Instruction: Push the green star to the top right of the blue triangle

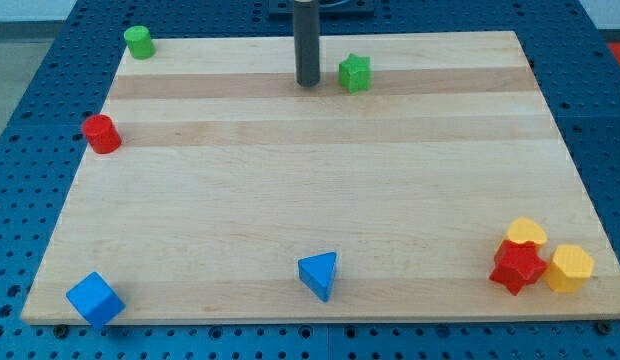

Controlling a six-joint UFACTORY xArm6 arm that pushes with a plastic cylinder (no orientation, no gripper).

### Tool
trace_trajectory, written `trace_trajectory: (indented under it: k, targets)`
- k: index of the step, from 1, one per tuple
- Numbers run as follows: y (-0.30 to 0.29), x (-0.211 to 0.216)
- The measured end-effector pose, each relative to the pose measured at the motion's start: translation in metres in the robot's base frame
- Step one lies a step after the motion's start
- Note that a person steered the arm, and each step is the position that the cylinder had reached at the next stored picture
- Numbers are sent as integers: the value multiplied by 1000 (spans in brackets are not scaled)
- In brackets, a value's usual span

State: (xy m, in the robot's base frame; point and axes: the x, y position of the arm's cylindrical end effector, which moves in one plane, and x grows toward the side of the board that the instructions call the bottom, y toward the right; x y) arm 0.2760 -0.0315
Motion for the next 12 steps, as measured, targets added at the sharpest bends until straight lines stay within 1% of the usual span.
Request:
trace_trajectory:
  k: [1,2,3,4,5,6,7,9,10,12]
  targets:
    - [-5,-45]
    - [22,-76]
    - [60,-76]
    - [90,-50]
    - [93,-10]
    - [74,20]
    - [58,37]
    - [52,38]
    - [52,32]
    - [40,-12]
